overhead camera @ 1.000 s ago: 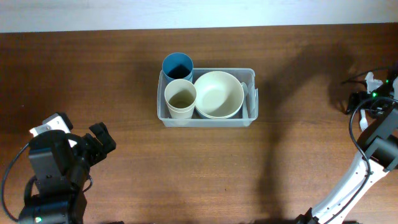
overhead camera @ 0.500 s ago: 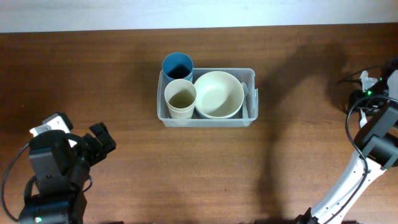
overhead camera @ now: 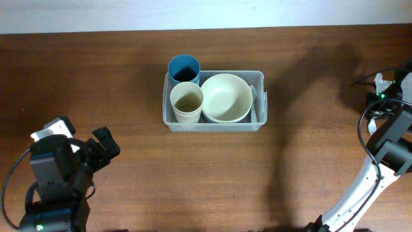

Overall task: Pack container
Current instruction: 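Lift the fork and carry it left to the container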

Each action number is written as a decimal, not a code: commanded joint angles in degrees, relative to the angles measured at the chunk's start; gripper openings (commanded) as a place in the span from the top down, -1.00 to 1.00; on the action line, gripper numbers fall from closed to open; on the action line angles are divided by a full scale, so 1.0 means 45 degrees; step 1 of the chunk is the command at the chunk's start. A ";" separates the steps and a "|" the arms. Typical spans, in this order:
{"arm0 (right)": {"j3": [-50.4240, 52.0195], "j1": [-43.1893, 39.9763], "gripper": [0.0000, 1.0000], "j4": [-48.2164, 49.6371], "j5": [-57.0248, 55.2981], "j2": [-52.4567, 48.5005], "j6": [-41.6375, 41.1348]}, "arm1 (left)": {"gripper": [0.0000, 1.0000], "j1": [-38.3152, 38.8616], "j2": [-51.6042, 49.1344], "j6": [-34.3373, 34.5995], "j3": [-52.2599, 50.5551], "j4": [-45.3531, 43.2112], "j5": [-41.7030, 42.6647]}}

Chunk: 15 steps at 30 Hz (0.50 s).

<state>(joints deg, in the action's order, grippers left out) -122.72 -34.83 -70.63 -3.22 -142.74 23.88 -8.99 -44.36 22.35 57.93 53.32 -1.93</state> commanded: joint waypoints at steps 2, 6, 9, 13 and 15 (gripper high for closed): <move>-0.0078 0.0083 0.92 -0.0015 -0.0063 -0.0384 -0.0568 | -0.99 -0.0039 0.0039 0.0126 -0.0083 -0.0019 0.0053; -0.0894 0.0155 0.92 -0.0413 0.0044 -0.0359 -0.1093 | -0.99 -0.0039 0.0039 0.0126 -0.0083 -0.0019 0.0049; -0.1885 0.0296 0.93 -0.1001 0.0947 -0.0359 -0.1093 | -0.99 -0.0039 0.0039 0.0126 -0.0083 -0.0019 0.0053; -0.4119 0.0733 0.93 -0.2229 0.2637 -0.0359 -0.1098 | -0.99 -0.0039 0.0039 0.0126 -0.0083 -0.0019 0.0053; -0.5226 0.1059 0.93 -0.2866 0.2846 -0.0359 -0.1248 | -0.99 -0.0039 0.0039 0.0126 -0.0083 -0.0019 0.0053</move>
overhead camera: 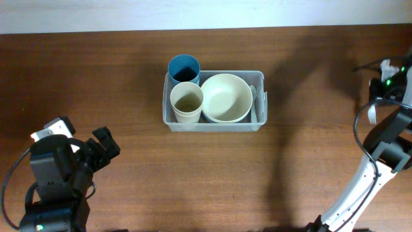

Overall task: Pack container
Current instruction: 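Lift the fork and carry it left to the container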

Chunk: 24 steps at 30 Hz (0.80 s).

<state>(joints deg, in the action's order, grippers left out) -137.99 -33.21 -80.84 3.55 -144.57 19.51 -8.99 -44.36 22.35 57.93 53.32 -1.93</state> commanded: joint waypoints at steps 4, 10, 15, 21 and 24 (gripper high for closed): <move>-0.4352 0.1569 0.92 -0.2123 0.2273 0.0049 -0.0792 | -0.99 -0.0039 0.0039 0.0126 -0.0083 -0.0019 0.0053; -0.7363 0.3701 0.93 -0.3667 0.3138 0.0408 -0.3128 | -0.99 -0.0039 0.0039 0.0126 -0.0083 -0.0019 0.0053; -0.7373 0.5202 0.93 -0.3667 0.3172 0.0835 -0.3983 | -0.99 -0.0039 0.0039 0.0126 -0.0083 -0.0019 0.0049; -0.6951 0.6834 0.93 -0.3672 0.3230 0.0879 -0.4605 | -0.99 -0.0039 0.0039 0.0126 -0.0083 -0.0019 0.0053; -0.6431 0.7626 0.93 -0.3672 0.3220 0.0942 -0.4629 | -0.99 -0.0039 0.0039 0.0126 -0.0083 -0.0019 0.0053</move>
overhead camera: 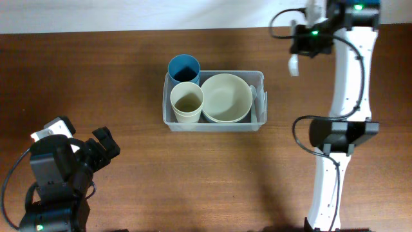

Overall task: Pack container
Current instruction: 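Lift the fork and carry it left to the container, then release the fork beside the spoon in the container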

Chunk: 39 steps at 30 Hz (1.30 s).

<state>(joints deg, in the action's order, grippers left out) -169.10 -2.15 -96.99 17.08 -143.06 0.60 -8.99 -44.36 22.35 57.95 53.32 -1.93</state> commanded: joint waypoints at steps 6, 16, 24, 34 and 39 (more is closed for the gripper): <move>0.2453 0.1880 0.93 -0.0083 0.0068 0.1146 -0.0593 | -0.99 -0.0039 0.0039 0.0126 -0.0087 -0.0019 0.0053; 0.4775 0.2526 0.93 -0.0083 0.0073 0.1647 -0.1015 | -0.99 -0.0039 0.0039 0.0126 -0.0087 -0.0019 0.0053; 0.5892 0.2589 0.93 -0.0083 0.0107 0.1787 -0.1350 | -0.99 -0.0039 0.0039 0.0126 -0.0087 -0.0019 0.0053; 0.6494 0.2807 0.92 -0.0083 -0.0272 0.1787 -0.1345 | -0.99 -0.0039 0.0039 0.0126 -0.0087 -0.0019 0.0053; 0.6494 0.2788 0.85 -0.0083 -0.0753 0.1787 -0.1433 | -0.99 -0.0039 0.0039 0.0126 -0.0087 -0.0019 0.0053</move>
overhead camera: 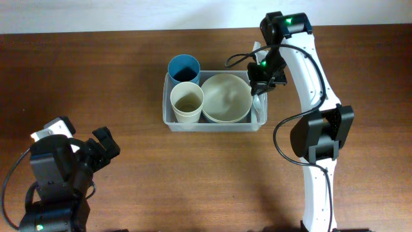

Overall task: Pack container
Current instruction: 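Release the fork beside the spoon in the container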

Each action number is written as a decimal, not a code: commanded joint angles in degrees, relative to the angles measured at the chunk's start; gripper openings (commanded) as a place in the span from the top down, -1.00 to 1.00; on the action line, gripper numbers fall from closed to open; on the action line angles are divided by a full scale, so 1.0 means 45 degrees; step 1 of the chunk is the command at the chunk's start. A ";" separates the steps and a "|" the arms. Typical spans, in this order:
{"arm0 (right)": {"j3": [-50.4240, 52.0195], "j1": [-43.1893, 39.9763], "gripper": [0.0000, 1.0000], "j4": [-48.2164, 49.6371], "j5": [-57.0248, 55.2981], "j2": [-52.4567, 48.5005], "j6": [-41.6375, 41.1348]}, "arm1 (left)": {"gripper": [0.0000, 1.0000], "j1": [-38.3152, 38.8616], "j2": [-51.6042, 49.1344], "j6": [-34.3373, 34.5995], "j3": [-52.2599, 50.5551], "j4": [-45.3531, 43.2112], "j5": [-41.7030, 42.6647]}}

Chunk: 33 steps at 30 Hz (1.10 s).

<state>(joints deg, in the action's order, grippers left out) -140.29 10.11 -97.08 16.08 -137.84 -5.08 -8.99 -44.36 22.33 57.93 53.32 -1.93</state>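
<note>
A clear plastic container (212,127) stands mid-table. In it are a cream cup (187,102) at the left and a cream bowl (225,98) beside it. A blue cup (184,67) stands at its back left corner. A white utensil (258,107) lies along the right wall. My right gripper (261,82) hangs over the container's right end, just above that utensil; its fingers are hidden under the wrist, so whether it grips anything is unclear. My left gripper (105,144) rests at the lower left, far from the container, open and empty.
The right arm (315,71) arches from the table's front edge up past the container's right side. The left arm's base (55,180) fills the lower left corner. A pale wall edge runs along the back of the wooden table (129,58).
My right gripper has moved from the back of the table, right of the container, to directly over the container's right end. The left arm and the container's contents have not moved.
At first my right gripper was at the far right edge of the table, the container holding the cups, bowl and utensil. It then stood at the back right near the wall, and now hangs over the container's right end. The left arm stayed still throughout.
</note>
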 commanded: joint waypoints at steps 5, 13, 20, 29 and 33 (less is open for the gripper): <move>0.0092 0.0063 0.74 -0.0063 -0.0767 0.0627 -0.0306 | -0.99 -0.0039 0.0039 0.0131 -0.0083 -0.0019 0.0053; 0.0092 0.0058 0.33 -0.0063 -0.0962 0.0627 -0.0306 | -0.99 -0.0039 0.0039 0.0131 -0.0083 -0.0019 0.0053; 0.0078 -0.0539 -0.45 -0.0063 -0.1350 0.1039 -0.0311 | -0.99 -0.0039 0.0039 0.0131 -0.0083 -0.0019 0.0053; 0.0078 -0.2055 -0.98 -0.0058 -0.1297 0.4367 -0.0301 | -0.99 -0.0039 0.0039 0.0131 -0.0083 -0.0019 0.0053; 0.0151 -0.2346 -0.98 -0.0063 -0.1326 0.6178 -0.0267 | -0.99 -0.0039 0.0039 0.0131 -0.0083 -0.0019 0.0053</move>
<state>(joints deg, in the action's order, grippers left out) -139.63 -0.36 -96.99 10.50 -118.02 -6.22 -8.99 -44.36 22.35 57.93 53.32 -1.93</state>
